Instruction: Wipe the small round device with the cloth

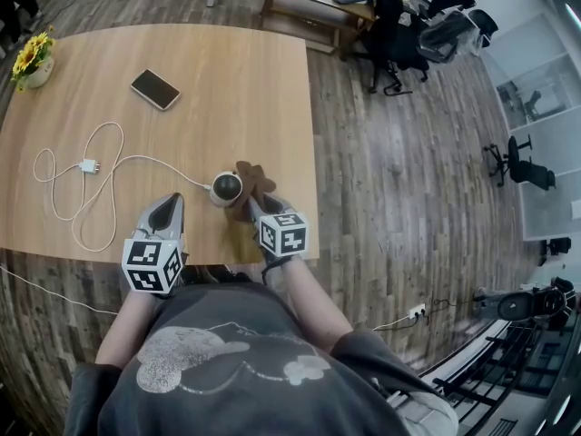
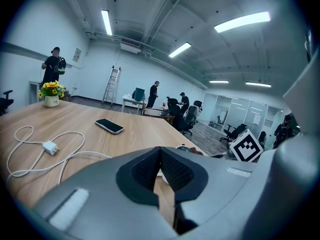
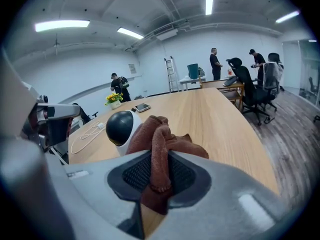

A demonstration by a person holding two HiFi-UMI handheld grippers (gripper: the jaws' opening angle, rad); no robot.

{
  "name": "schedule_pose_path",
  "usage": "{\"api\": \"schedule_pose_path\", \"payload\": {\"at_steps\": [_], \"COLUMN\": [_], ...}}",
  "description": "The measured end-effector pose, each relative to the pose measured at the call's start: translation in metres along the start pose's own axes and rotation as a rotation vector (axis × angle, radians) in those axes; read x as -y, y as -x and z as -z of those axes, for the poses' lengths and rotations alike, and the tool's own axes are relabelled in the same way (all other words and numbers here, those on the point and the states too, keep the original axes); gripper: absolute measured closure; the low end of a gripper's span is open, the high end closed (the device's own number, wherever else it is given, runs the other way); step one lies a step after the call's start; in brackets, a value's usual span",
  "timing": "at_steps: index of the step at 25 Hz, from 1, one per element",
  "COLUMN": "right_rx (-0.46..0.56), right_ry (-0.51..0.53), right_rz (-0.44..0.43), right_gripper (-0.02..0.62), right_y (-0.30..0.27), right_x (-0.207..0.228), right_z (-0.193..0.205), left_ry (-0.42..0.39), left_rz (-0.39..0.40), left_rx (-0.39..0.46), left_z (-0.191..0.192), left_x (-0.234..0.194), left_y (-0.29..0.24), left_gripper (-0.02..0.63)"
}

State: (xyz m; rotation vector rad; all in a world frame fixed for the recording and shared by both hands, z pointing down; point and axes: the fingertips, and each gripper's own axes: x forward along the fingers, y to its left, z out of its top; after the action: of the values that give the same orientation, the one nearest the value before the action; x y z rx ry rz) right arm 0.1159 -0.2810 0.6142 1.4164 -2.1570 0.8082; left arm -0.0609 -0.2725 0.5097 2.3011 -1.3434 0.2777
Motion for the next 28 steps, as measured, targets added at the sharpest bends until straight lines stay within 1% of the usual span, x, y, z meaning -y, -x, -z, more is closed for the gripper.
{"api": "schedule_pose_path", "payload": {"at_steps": [3,6,9,13,16,20,24,26,28], "right_rx": [0.035,0.103,0.162,0.216,0.189,0.1,0.011,-0.019,-0.039], "right_ry": [-0.022,-0.011,0.066,0.183,0.286,0.419,0.498,0.515,0.51], "right_rz": [0.02,0.018,-0.003,-0.106,-0.196,-0.284,-0.309,-0.318,-0.328], "right_gripper": [0.526,0.526,0.526,0.526,0.526,0.526,0.526,0.526,0.526], "right_y": [0.011,0.032,0.05,0.058,0.047,0.023,0.004,-0.005,-0.015], "right_x": [0.006,0.011,0.01,-0.006,-0.023,-0.042,-0.045,-0.042,-0.038], "right_z": [-0.011,-0.037,-0.07,-0.115,-0.13,-0.126,-0.111,-0.105,-0.1], "left_ry": [0.002,0.007,0.007,-0.011,-0.005,-0.002,0.016,0.029,0.033], "left_rz": [0.002,0.002,0.001,-0.014,-0.026,-0.047,-0.081,-0.096,-0.106], "left_rx": [0.007,0.014,0.022,0.034,0.049,0.05,0.045,0.037,0.026], "left_z": [-0.001,-0.003,-0.003,-0.007,-0.01,-0.012,-0.009,-0.004,0.002], "left_x": [-0.004,-0.008,-0.013,-0.017,-0.02,-0.024,-0.024,-0.022,-0.019], "left_y": [0.003,0.008,0.013,0.017,0.019,0.018,0.019,0.019,0.019], "left_gripper": [0.586,0.586,0.586,0.586,0.586,0.586,0.586,0.586,0.586]}}
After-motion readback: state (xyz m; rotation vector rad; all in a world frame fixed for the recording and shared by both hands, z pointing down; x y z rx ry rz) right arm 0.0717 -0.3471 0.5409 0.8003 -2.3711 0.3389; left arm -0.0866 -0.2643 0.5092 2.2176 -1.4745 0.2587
